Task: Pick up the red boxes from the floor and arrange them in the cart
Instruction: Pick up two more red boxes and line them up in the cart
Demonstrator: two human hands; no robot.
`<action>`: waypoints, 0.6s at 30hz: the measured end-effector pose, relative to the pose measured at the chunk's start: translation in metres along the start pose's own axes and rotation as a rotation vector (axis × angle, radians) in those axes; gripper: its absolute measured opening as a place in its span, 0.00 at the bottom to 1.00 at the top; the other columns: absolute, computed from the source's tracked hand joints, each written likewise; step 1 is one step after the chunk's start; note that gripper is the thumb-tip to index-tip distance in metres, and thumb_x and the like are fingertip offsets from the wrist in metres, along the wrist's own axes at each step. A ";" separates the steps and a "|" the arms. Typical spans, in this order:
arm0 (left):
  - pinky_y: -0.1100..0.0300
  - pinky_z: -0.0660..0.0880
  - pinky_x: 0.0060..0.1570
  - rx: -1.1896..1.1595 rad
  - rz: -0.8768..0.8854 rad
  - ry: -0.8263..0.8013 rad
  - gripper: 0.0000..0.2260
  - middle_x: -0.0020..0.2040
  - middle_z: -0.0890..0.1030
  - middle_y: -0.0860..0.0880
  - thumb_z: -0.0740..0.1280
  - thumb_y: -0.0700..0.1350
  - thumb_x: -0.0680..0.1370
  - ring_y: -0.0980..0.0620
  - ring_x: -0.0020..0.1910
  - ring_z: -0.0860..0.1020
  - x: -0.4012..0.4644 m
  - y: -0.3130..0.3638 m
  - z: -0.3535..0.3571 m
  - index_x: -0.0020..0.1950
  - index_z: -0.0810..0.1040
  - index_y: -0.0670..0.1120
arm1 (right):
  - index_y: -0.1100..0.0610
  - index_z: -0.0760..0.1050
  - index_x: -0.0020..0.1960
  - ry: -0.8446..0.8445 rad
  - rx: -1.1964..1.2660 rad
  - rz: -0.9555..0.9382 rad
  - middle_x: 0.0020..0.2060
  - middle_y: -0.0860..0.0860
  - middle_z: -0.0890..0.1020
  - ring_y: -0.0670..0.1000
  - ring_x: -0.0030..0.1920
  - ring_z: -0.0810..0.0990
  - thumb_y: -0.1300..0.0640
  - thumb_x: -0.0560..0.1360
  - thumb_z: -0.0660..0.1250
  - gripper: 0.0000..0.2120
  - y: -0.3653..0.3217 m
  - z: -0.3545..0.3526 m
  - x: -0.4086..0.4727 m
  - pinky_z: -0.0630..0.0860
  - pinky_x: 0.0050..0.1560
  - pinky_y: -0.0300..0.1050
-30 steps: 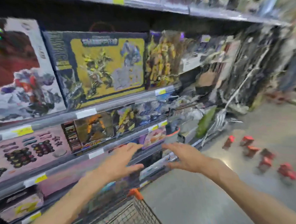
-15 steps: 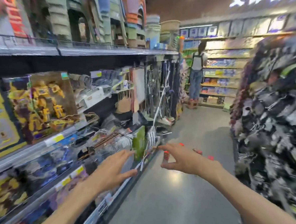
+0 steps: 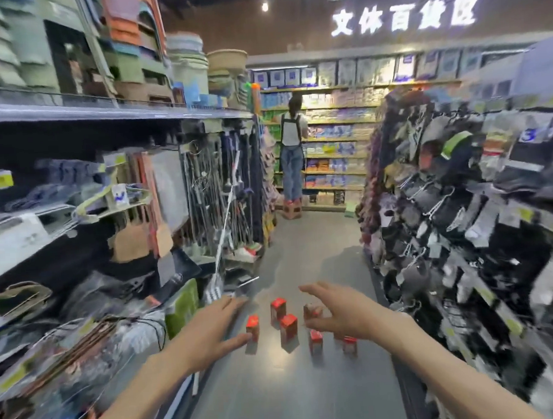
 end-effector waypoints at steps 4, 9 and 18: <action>0.61 0.62 0.71 0.023 0.017 -0.004 0.39 0.76 0.66 0.55 0.55 0.72 0.73 0.56 0.72 0.66 0.097 -0.056 0.016 0.78 0.62 0.53 | 0.48 0.61 0.79 0.016 -0.048 0.056 0.70 0.51 0.73 0.54 0.66 0.75 0.38 0.77 0.68 0.36 0.055 -0.012 0.079 0.72 0.65 0.51; 0.57 0.67 0.68 0.068 0.028 -0.028 0.36 0.73 0.69 0.55 0.57 0.71 0.74 0.54 0.69 0.70 0.205 -0.116 0.039 0.76 0.64 0.53 | 0.48 0.59 0.80 0.002 -0.097 0.118 0.68 0.51 0.73 0.56 0.65 0.76 0.38 0.77 0.67 0.36 0.124 -0.009 0.162 0.72 0.62 0.51; 0.55 0.66 0.69 0.118 -0.025 -0.031 0.34 0.73 0.69 0.51 0.64 0.67 0.76 0.51 0.71 0.69 0.375 -0.222 0.095 0.77 0.64 0.52 | 0.49 0.56 0.81 -0.021 -0.159 0.131 0.68 0.52 0.73 0.56 0.65 0.74 0.38 0.78 0.66 0.37 0.246 0.021 0.346 0.71 0.62 0.52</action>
Point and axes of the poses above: each hand's wrist, its own x-axis towards the middle knuckle, its own z-axis out of the palm, y = z × x, the point moved 6 cm from there along x, towards the middle knuckle
